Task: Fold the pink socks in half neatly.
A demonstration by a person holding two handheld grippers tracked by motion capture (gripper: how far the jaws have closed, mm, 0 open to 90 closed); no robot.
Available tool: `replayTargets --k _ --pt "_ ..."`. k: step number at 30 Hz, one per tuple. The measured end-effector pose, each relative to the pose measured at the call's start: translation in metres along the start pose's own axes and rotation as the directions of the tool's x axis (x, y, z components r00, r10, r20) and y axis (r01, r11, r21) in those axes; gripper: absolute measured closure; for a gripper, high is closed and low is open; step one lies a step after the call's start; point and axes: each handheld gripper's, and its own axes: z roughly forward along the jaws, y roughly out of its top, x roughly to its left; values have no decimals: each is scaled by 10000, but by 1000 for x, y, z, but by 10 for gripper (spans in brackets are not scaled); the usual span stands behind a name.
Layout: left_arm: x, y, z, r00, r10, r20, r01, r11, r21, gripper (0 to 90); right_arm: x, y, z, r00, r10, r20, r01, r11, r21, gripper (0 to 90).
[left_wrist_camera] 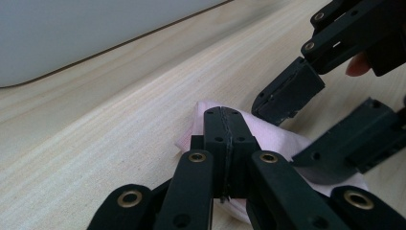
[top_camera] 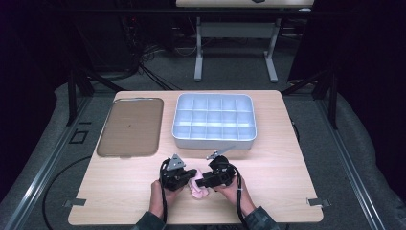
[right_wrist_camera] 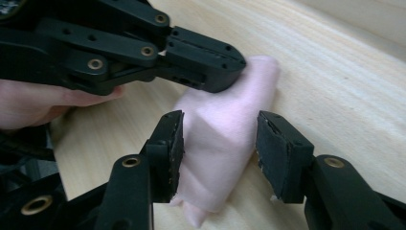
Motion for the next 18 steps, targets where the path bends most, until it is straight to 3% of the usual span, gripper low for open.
replayTargets --k 4,6,7,9,10,13,18 --pt "0 0 0 10000 -20 0 20 10000 -9 900 1 0 0 9999 116 -81 -117 9997 -193 492" --pt "0 0 0 10000 -8 -25 8 10000 -5 900 1 1 -2 9995 159 288 -149 9993 -344 497" --pt "0 0 0 10000 9 -41 -9 10000 4 900 2 1 -1 9994 266 225 -255 9986 -466 497" --pt "0 0 0 10000 4 -34 -4 10000 11 900 2 2 0 9991 217 377 -203 9992 -355 500" --pt "0 0 0 10000 -13 -6 13 10000 1 900 1 2 1 9998 175 116 -171 9994 -317 504" --pt "0 0 0 10000 -67 19 67 10000 -8 900 1 3 4 9993 171 327 -178 9996 215 504" --pt "0 0 0 10000 -70 44 70 10000 17 900 1 2 8 9979 109 637 -144 9984 538 512"
